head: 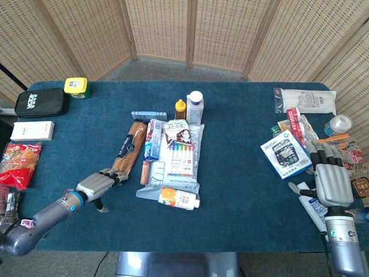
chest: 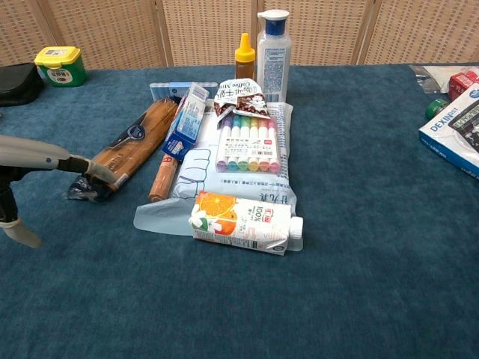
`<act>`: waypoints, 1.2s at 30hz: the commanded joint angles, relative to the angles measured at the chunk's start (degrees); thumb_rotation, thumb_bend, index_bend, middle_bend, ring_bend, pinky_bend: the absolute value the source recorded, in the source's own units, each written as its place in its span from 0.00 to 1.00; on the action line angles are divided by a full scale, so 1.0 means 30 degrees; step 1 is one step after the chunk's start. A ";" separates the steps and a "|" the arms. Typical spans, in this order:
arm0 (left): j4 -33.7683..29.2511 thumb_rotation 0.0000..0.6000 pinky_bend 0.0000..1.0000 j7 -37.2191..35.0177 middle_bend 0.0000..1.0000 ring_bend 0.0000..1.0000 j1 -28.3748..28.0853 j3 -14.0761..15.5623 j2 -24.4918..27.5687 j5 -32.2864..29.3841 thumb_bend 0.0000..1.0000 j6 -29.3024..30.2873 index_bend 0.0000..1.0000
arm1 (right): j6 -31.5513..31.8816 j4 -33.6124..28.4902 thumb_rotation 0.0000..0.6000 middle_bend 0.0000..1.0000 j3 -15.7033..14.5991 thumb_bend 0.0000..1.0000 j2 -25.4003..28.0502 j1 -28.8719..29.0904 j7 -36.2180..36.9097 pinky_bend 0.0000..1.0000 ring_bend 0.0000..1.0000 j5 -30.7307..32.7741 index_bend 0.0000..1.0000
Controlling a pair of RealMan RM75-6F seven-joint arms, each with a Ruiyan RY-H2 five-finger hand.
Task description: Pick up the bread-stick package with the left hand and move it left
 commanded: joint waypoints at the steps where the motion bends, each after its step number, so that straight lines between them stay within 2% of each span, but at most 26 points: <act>1: -0.0077 1.00 0.00 -0.0614 0.08 0.00 0.0587 0.0245 0.0735 0.0185 0.19 0.0466 0.00 | 0.0010 -0.0045 0.83 0.00 0.0020 0.00 0.0009 -0.0018 0.0030 0.00 0.00 -0.0059 0.00; 10: 0.0228 1.00 0.00 -0.2630 0.08 0.00 0.2379 0.0564 0.3186 0.0690 0.19 0.1741 0.00 | -0.0096 -0.0081 0.83 0.00 0.0049 0.00 -0.0007 -0.0089 0.0389 0.00 0.00 -0.0198 0.00; 17: 0.0191 1.00 0.00 -0.5177 0.05 0.00 0.4233 -0.0296 0.4223 0.1438 0.19 0.4310 0.00 | -0.0113 -0.0093 0.83 0.00 0.0036 0.00 0.0062 -0.0196 0.0698 0.00 0.00 -0.0406 0.00; 23: 0.0367 1.00 0.00 -0.4472 0.01 0.00 0.4380 -0.0725 0.3306 0.1678 0.19 0.4785 0.00 | -0.0241 -0.0060 0.83 0.00 -0.0024 0.00 0.0052 -0.0270 0.1086 0.00 0.00 -0.0619 0.00; 30: 0.0727 1.00 0.00 -0.2144 0.00 0.00 0.3512 -0.1687 0.1292 -0.0888 0.19 0.4768 0.00 | -0.0042 -0.0047 0.83 0.00 -0.0066 0.00 0.0225 -0.0555 0.1428 0.00 0.00 -0.0770 0.00; 36: 0.1022 1.00 0.00 -0.0256 0.00 0.00 0.2801 -0.2080 0.0136 -0.2851 0.19 0.4963 0.00 | -0.0068 -0.0044 0.83 0.00 -0.0033 0.00 0.0333 -0.0645 0.1582 0.00 0.00 -0.0734 0.00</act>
